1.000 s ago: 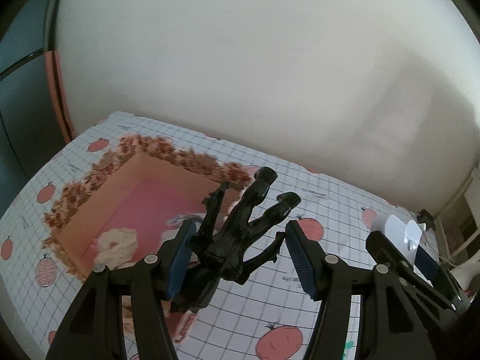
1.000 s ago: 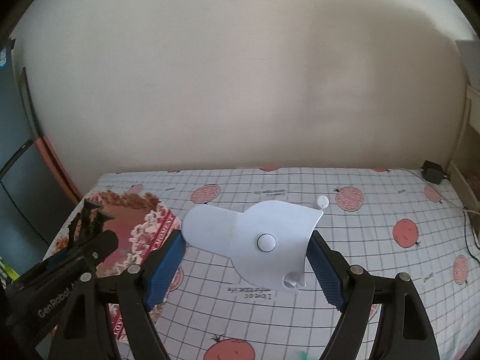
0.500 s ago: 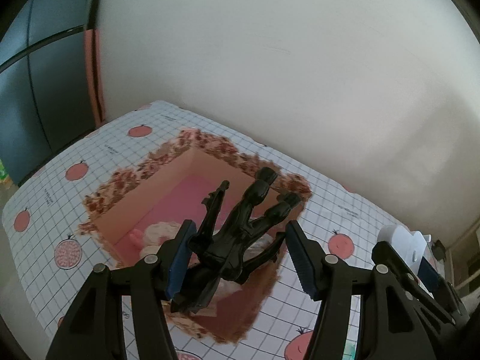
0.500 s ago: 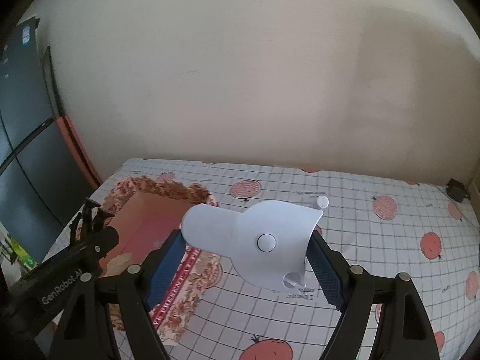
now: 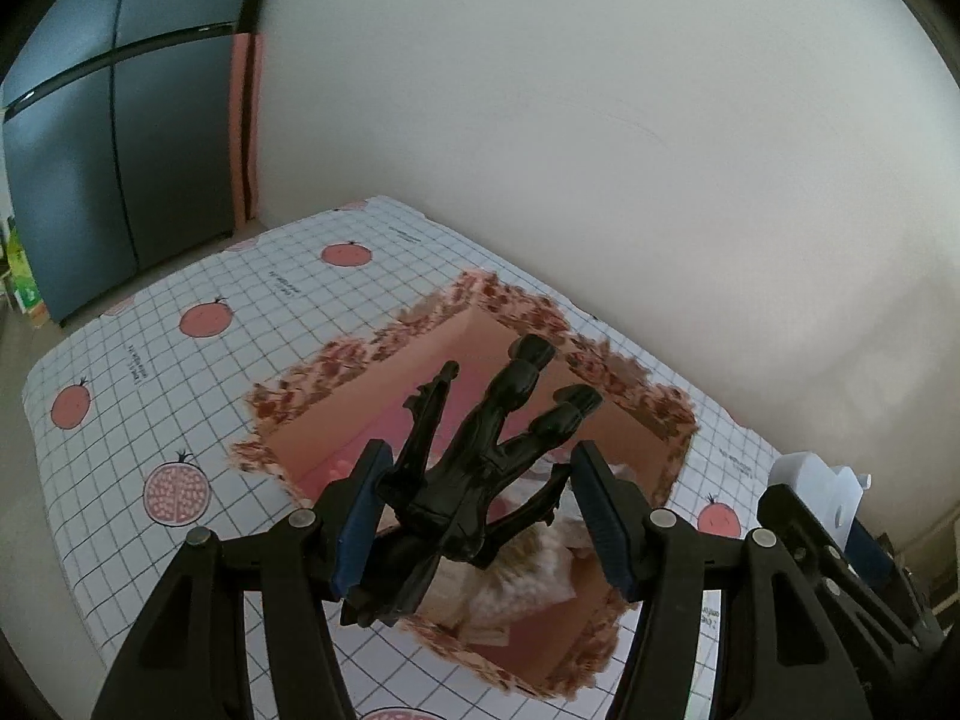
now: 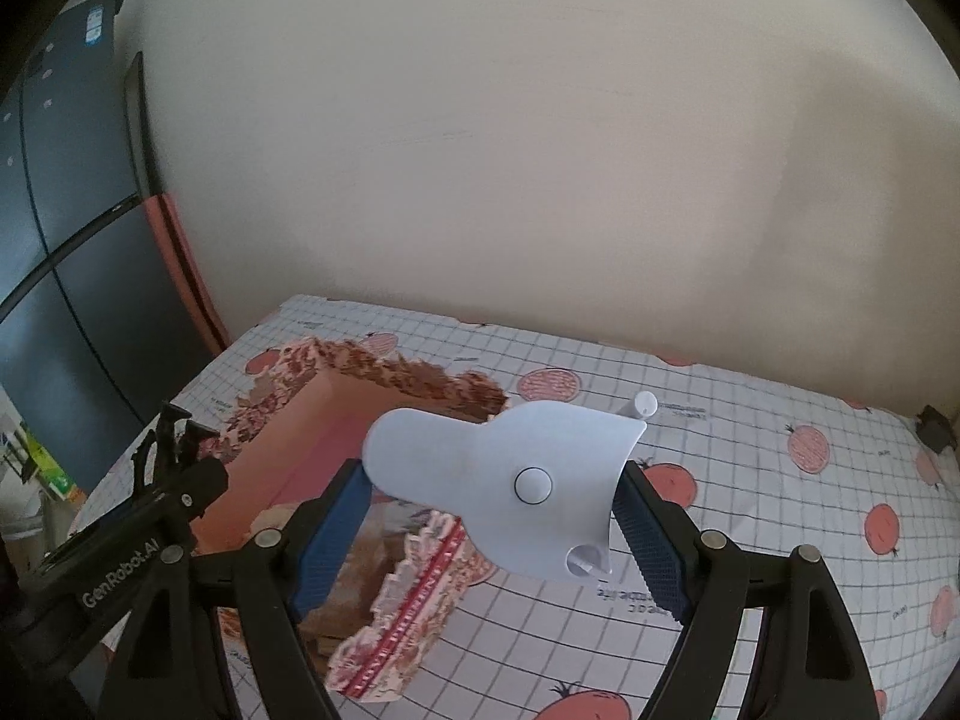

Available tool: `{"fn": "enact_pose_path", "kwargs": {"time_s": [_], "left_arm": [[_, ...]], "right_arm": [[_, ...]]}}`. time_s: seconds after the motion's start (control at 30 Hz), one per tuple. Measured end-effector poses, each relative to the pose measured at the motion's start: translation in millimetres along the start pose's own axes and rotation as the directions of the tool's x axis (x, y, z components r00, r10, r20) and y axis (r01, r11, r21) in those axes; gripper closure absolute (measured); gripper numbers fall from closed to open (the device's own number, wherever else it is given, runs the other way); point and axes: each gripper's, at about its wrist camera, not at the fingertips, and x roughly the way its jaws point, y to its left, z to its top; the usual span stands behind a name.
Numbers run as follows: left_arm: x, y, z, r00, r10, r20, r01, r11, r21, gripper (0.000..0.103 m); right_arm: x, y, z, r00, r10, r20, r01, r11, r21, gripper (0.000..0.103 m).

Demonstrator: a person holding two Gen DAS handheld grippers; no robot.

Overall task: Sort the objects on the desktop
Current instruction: 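Lift the toy figure and white holder and carry both over the floral box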

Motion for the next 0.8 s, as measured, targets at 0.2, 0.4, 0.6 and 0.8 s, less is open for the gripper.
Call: {"fn": "enact_pose_path", "kwargs": {"time_s": [0.2,0.4,0.6,0.8], "left_arm": [[-1.5,17.9,2.9,1.000,0.016,0.014,-0.016,0.999,-0.038,0.040],[-0.8,27.1,3.6,1.000,0.020,0.009,-0.019,0.998,-0.062,0.040],[0.0,36.1,4.2,1.000,0.024,0.013,-0.023,0.996,-0.090,0.040],[5.2,37.4,4.1,1.000,0.031,0.005,-0.030,0.995,-0.093,0.040]], "right_arm": [[4.2,19.2,2.6,1.000,0.012,-0.006,-0.012,1.000,-0.026,0.020],[13.1,32.9,5.3,1.000,0.012,-0.014,-0.013,0.999,-0.034,0.019],[21.6,38.9,7.8,1.000,0.011,-0.027,-0.012,1.000,-0.017,0.019],[31.5,39.6,9.7,0.999,0.001,-0.035,-0.001,1.000,0.000,0.019]]}}
